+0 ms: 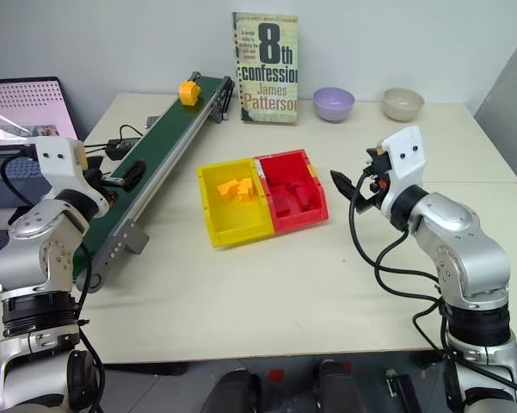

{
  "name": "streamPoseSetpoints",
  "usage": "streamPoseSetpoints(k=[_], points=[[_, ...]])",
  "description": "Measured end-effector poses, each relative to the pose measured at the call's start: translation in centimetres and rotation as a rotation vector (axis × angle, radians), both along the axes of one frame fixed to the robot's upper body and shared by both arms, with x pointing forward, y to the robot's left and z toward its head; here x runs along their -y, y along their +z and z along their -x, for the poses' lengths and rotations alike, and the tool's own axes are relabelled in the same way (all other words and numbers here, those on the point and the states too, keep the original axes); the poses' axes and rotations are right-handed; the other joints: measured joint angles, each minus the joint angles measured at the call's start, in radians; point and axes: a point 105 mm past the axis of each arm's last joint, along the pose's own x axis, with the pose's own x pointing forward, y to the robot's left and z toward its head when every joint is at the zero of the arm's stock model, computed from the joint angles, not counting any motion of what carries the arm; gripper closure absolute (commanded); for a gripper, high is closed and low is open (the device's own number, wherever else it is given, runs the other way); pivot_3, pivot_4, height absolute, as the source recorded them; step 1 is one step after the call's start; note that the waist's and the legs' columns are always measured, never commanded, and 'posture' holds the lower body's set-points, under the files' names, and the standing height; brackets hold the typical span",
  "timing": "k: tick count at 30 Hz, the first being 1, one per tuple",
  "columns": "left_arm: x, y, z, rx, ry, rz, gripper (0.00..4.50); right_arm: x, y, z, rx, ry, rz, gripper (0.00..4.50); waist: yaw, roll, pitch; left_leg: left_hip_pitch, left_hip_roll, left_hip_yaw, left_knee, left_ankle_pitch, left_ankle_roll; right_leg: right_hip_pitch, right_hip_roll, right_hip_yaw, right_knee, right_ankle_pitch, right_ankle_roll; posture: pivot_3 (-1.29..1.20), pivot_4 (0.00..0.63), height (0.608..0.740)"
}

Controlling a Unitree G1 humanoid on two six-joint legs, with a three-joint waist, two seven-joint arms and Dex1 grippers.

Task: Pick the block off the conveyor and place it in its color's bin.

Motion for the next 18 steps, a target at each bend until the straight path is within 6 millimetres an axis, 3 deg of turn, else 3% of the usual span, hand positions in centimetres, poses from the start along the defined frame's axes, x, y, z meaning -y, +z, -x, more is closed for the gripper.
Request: streamPoseSetpoints(k=[2,5,10,18], points=[[-0.2,-0.1,0.1,0.003,0.005,0.003,0.04,-2.4,0.5,0.7,-0.007,0.16,-0.001,0.0,-0.002,0.0,0.0,0.0,0.0,0.0,0.0,0.0,0.0,0.0,0.0,0.0,0.0,0.0,0.0,0.0,0.15,0.74],[-0.2,-0.2,0.1,0.001,0.003,0.005,0.04,-4.3,1.3,1.7,0.003,0.299,-0.013,0.0,0.0,0.0,0.0,0.0,0.0,0.0,0.0,0.0,0.0,0.0,0.0,0.0,0.0,0.0,0.0,0.0,0.15,0.74],[-0.2,-0.4,0.3,-0.005,-0.01,0.005,0.04,-5.9,1.4,2.8,-0.019,0.451,0.001,0.0,0.004,0.0,0.0,-0.001,-0.001,0.0,0.0,0.0,0.0,0.0,-0.001,0.0,-0.001,0.0,0.0,0.0,0.15,0.74],[-0.4,-0.4,0.4,-0.012,-0.028,-0.011,0.04,-6.5,1.1,3.4,-0.042,0.519,0.018,0.0,0.003,0.0,0.0,0.0,0.0,0.0,0.0,0.0,0.0,0.0,-0.001,0.0,0.0,0.0,0.0,0.0,0.15,0.74]])
